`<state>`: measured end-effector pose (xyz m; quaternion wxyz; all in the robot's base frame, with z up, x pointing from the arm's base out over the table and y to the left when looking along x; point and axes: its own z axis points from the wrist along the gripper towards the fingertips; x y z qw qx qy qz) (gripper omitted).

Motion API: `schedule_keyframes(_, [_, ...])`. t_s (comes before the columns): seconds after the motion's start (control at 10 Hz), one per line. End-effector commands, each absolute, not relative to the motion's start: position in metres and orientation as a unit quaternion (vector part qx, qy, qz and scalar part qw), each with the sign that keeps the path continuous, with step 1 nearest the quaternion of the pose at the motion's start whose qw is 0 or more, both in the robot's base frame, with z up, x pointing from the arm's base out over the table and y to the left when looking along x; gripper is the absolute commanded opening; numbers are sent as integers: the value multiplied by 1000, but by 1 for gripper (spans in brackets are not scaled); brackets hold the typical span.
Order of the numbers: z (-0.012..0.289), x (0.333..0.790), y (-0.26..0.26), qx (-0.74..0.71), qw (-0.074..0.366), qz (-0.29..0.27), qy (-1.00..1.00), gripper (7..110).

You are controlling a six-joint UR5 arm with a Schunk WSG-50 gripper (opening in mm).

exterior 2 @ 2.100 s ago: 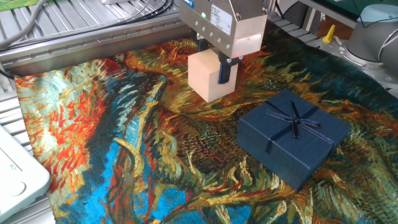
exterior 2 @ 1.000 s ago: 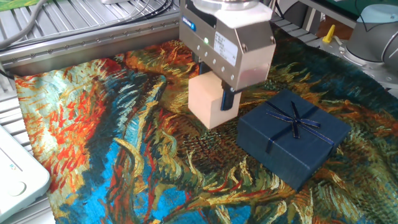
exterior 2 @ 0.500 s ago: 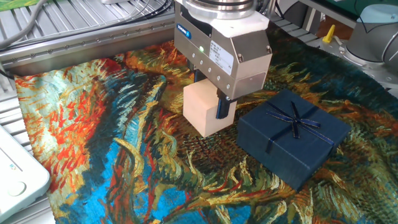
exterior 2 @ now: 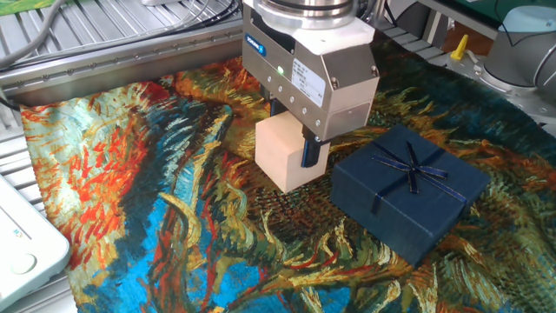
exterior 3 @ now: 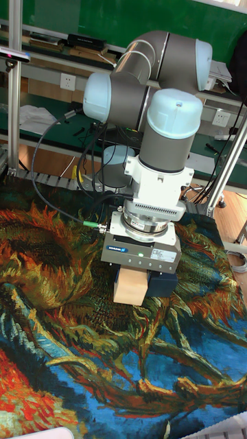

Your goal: Pick up one small block

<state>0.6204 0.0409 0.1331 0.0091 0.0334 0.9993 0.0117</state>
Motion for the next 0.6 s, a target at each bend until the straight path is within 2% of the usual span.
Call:
schedule_keyframes(0.0, [134, 618, 43, 36, 5, 17, 999, 7])
schedule_keyframes(0.5, [134, 616, 42, 36, 2, 16, 999, 7])
